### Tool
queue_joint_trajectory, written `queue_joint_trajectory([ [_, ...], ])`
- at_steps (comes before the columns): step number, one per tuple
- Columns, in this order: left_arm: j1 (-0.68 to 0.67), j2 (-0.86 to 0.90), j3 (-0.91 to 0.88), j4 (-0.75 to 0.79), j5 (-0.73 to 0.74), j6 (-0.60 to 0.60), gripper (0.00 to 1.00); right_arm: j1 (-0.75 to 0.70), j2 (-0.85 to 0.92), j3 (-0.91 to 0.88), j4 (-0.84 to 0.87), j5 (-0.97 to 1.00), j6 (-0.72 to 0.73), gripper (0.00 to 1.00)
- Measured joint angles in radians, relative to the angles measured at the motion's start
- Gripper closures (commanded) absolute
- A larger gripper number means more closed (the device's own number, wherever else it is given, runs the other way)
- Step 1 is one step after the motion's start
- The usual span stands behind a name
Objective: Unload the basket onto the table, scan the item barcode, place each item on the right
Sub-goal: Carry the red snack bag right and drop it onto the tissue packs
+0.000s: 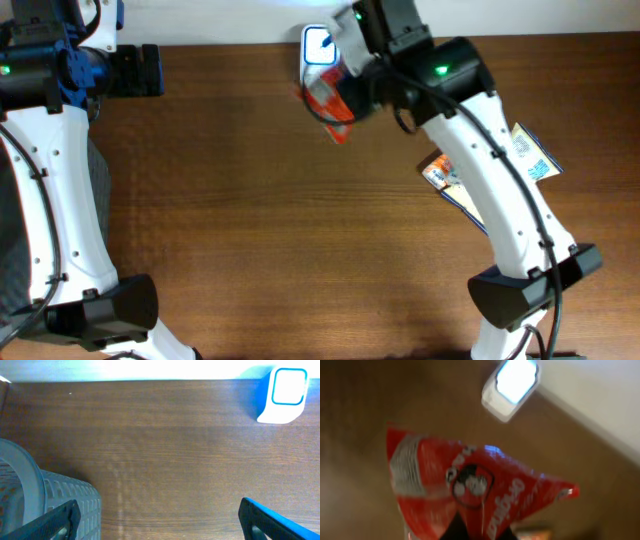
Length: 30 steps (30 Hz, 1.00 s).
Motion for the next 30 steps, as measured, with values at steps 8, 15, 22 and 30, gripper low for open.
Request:
queue_joint_trajectory([
  [8, 0.0, 0.0, 0.0, 0.001, 0.0, 0.0, 0.01, -0.246, 0.059, -0.2, -0.089, -0.011, 0.196, 0.96],
  [15, 0.0, 0.0, 0.0, 0.001, 0.0, 0.0, 0.01, -0.44, 0.07, -0.546, 0.365, -0.011, 0.282, 0.88],
  [22, 0.0, 0.0, 0.0, 0.0, 0.0, 0.0, 0.01, -0.5, 0.074, -0.745, 0.64, -0.011, 0.312, 0.68],
  [30, 0.0, 0.0, 0.0, 0.0, 0.0, 0.0, 0.01, -0.533, 0.074, -0.742, 0.595, -0.114, 0.344, 0.01],
])
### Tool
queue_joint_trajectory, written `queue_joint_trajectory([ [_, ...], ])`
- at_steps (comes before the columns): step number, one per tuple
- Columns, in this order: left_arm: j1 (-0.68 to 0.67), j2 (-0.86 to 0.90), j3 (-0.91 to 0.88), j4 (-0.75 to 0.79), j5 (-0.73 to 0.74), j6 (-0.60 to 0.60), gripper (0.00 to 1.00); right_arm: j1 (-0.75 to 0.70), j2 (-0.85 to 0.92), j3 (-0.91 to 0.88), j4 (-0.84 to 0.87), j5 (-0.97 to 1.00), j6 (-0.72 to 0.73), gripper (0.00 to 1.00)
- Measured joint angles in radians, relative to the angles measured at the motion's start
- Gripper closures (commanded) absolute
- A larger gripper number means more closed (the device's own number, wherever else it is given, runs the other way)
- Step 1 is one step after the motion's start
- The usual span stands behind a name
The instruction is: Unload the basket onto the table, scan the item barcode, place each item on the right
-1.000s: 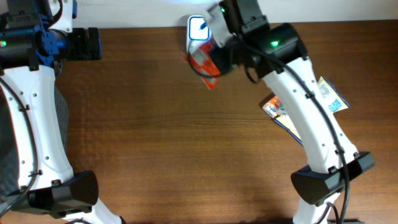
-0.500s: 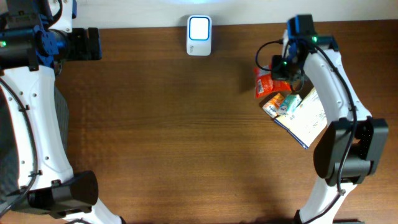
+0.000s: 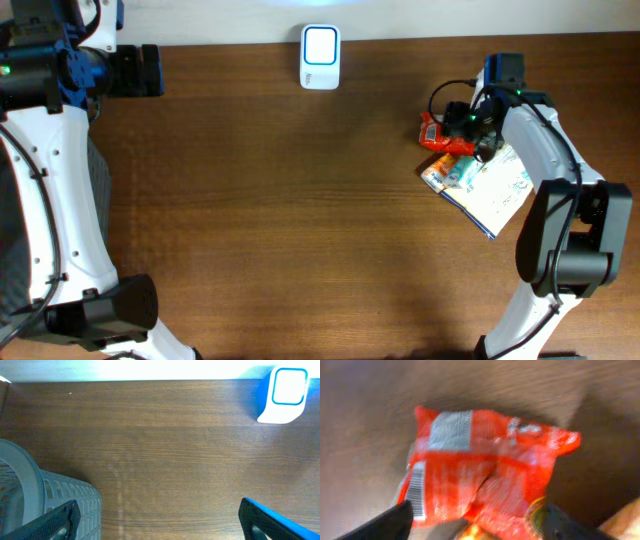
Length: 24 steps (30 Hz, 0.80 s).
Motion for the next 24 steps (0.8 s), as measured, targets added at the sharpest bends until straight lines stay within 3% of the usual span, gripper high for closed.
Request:
queue_joint_trajectory([
  [5, 0.0, 0.0, 0.0, 0.0, 0.0, 0.0, 0.01, 0.004, -0.052, 0.109, -0.124, -0.095, 0.005, 0.01],
  [13, 0.0, 0.0, 0.0, 0.0, 0.0, 0.0, 0.01, 0.135, -0.412, 0.407, -0.415, -0.134, 0.009, 0.01],
  [18, 0.0, 0.0, 0.0, 0.0, 0.0, 0.0, 0.01, 0.195, -0.604, 0.427, -0.507, -0.147, 0.008, 0.01],
  [24, 0.0, 0.0, 0.0, 0.0, 0.0, 0.0, 0.01, 0.195, -0.637, 0.426, -0.638, -0.124, -0.004, 0.01],
])
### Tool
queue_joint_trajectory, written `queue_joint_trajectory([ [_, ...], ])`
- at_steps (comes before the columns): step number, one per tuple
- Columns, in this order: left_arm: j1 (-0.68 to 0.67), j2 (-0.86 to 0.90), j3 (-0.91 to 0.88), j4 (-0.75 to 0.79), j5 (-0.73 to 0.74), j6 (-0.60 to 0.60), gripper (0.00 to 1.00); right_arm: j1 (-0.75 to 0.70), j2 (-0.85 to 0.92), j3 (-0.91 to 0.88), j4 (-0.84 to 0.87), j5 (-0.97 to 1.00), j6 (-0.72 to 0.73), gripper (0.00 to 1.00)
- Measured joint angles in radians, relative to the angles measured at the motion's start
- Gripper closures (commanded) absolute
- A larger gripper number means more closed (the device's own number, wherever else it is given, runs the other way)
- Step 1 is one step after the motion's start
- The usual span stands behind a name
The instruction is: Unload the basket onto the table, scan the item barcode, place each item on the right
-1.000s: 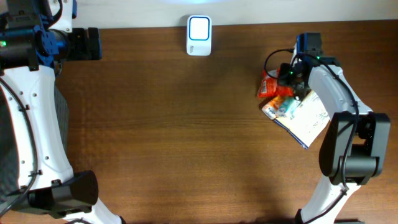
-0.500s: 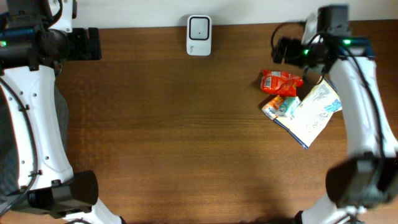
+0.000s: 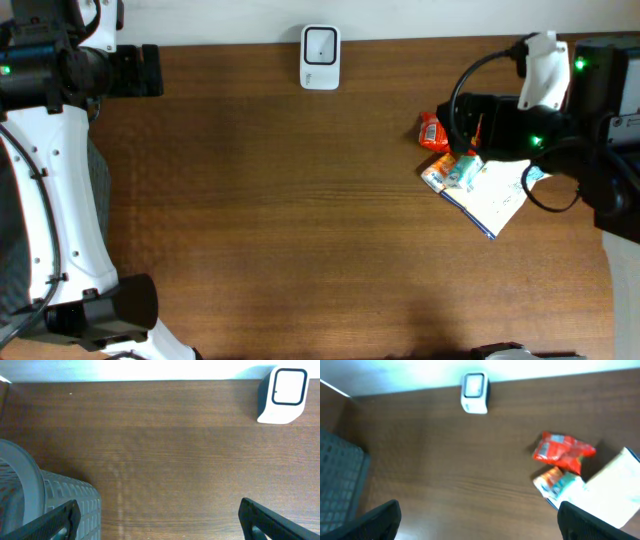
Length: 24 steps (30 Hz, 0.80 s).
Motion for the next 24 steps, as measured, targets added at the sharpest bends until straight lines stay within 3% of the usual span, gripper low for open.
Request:
queue_joint_trajectory([
  [10, 0.0, 0.0, 0.0, 0.0, 0.0, 0.0, 0.01, -0.002, -0.006, -0.077, 0.045, 0.114, -0.098, 0.01],
  [17, 0.0, 0.0, 0.0, 0.0, 0.0, 0.0, 0.01, -0.006, -0.149, -0.493, 0.537, 0.126, -0.162, 0.01],
  [24, 0.0, 0.0, 0.0, 0.0, 0.0, 0.0, 0.01, -0.006, -0.57, -1.152, 1.143, 0.125, -0.217, 0.01],
])
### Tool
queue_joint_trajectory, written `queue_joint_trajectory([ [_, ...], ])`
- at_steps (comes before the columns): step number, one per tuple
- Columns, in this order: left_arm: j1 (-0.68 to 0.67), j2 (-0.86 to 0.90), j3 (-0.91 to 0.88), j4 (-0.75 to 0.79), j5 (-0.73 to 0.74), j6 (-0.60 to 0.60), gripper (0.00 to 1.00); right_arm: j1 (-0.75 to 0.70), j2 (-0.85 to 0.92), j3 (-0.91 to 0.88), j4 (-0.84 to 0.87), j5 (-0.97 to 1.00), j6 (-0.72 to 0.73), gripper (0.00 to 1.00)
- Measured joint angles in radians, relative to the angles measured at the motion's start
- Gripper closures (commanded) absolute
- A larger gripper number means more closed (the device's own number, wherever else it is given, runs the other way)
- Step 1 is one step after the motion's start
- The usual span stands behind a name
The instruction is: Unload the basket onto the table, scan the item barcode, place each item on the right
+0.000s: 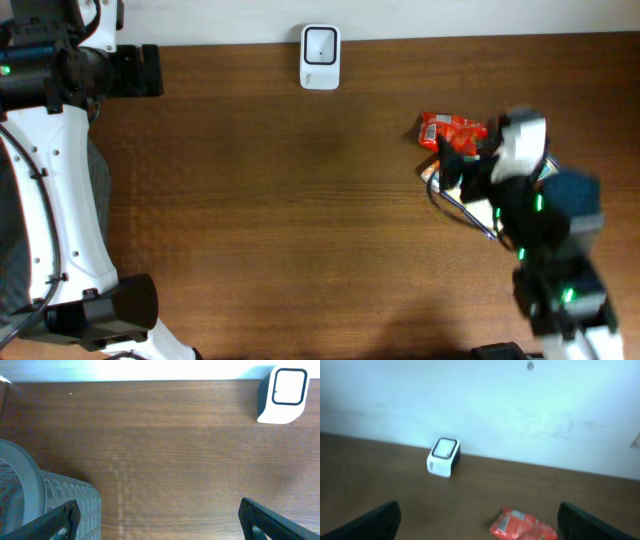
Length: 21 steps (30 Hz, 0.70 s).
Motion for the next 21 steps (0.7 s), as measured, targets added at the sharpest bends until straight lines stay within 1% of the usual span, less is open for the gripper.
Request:
queue_joint_trajectory([
  [1, 0.0, 0.0, 0.0, 0.0, 0.0, 0.0, 0.01, 0.0, -0.041, -0.052, 0.041, 0.001, -0.002, 0.01],
  [2, 0.0, 0.0, 0.0, 0.0, -0.001, 0.0, 0.01, 0.0, -0.1, -0.135, 0.124, 0.004, -0.005, 0.01],
  [3, 0.0, 0.0, 0.0, 0.002, 0.0, 0.0, 0.01, 0.0, -0.17, -0.219, 0.171, 0.004, -0.006, 0.01],
  [4, 0.0, 0.0, 0.0, 0.0, 0.0, 0.0, 0.01, 0.0, -0.205, -0.26, 0.179, 0.004, -0.011, 0.01],
  [5, 0.0, 0.0, 0.0, 0.0, 0.0, 0.0, 0.01, 0.0, -0.317, -0.378, 0.221, 0.006, -0.014, 0.01],
  [6, 0.0, 0.0, 0.0, -0.002, 0.0, 0.0, 0.01, 0.0, -0.362, -0.428, 0.256, 0.008, -0.016, 0.01],
  [7, 0.0, 0.001, 0.0, 0.003, 0.0, 0.0, 0.01, 0.0, -0.441, -0.506, 0.269, 0.011, -0.018, 0.01],
  [9, 0.0, 0.002, 0.0, 0.0, 0.0, 0.0, 0.01, 0.0, -0.546, -0.599, 0.273, 0.015, -0.023, 0.01],
  [12, 0.0, 0.002, 0.0, 0.0, 0.0, 0.0, 0.01, 0.0, -0.649, -0.699, 0.273, 0.019, -0.026, 0.01],
  [16, 0.0, 0.002, 0.0, 0.0, 0.0, 0.0, 0.01, 0.0, -0.719, -0.775, 0.27, 0.02, -0.027, 0.01],
  [20, 0.0, 0.002, 0.0, 0.0, 0.0, 0.0, 0.01, 0.0, -0.786, -0.803, 0.126, 0.026, -0.024, 0.01],
  [21, 0.0, 0.002, 0.0, 0.0, 0.0, 0.0, 0.01, 0.0, -0.793, -0.803, 0.128, 0.026, -0.024, 0.01],
])
